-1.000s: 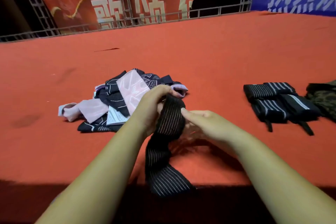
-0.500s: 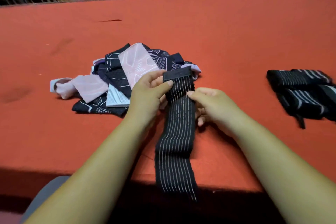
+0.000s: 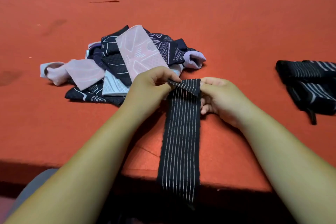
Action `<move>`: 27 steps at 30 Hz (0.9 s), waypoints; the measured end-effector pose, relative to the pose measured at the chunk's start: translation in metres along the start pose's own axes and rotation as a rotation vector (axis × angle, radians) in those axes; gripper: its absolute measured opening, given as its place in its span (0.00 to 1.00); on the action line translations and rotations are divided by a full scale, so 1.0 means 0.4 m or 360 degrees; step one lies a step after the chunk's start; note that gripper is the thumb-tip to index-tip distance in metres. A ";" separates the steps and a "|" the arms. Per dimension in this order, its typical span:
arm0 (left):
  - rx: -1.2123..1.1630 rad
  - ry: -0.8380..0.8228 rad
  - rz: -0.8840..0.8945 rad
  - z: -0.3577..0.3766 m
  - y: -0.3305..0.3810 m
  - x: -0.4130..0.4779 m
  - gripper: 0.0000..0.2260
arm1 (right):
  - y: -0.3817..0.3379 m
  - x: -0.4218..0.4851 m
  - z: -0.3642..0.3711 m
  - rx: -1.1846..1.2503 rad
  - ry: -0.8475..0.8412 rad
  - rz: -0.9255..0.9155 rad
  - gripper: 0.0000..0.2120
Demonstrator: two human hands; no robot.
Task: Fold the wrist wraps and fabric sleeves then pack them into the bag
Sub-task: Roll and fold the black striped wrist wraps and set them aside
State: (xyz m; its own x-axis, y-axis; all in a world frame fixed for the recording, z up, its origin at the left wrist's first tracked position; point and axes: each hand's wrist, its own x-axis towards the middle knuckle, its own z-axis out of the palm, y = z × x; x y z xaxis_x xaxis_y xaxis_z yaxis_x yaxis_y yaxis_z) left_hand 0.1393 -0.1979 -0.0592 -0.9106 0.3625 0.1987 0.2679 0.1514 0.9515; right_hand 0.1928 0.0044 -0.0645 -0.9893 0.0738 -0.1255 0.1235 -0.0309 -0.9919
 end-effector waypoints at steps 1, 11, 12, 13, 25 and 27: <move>0.0045 -0.0022 -0.0011 0.000 -0.004 -0.001 0.12 | 0.000 0.000 -0.001 0.0022 0.0001 -0.0001 0.09; 0.0535 -0.0029 0.0349 -0.003 -0.015 -0.008 0.16 | 0.001 -0.001 -0.010 0.0103 -0.0012 -0.0019 0.08; 0.0571 -0.0028 0.0391 -0.004 -0.018 -0.008 0.17 | 0.002 -0.002 -0.011 0.0108 -0.0018 -0.0028 0.09; 0.0614 -0.0030 0.0434 -0.003 -0.018 -0.009 0.18 | 0.003 -0.003 -0.012 0.0115 -0.0021 -0.0038 0.09; 0.0071 0.0090 -0.0076 0.030 -0.020 -0.019 0.18 | -0.006 -0.012 -0.005 0.0160 0.0060 -0.0177 0.10; -0.0069 0.0119 -0.0122 0.034 -0.025 -0.011 0.23 | -0.011 -0.014 0.002 0.0264 0.0049 -0.0146 0.13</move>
State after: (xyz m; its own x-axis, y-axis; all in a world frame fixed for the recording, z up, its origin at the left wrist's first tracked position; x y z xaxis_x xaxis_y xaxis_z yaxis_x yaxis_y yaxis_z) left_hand 0.1449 -0.1886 -0.0729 -0.9493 0.2812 0.1406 0.1843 0.1355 0.9735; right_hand 0.1979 0.0031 -0.0594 -0.9927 0.1144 -0.0380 0.0161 -0.1861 -0.9824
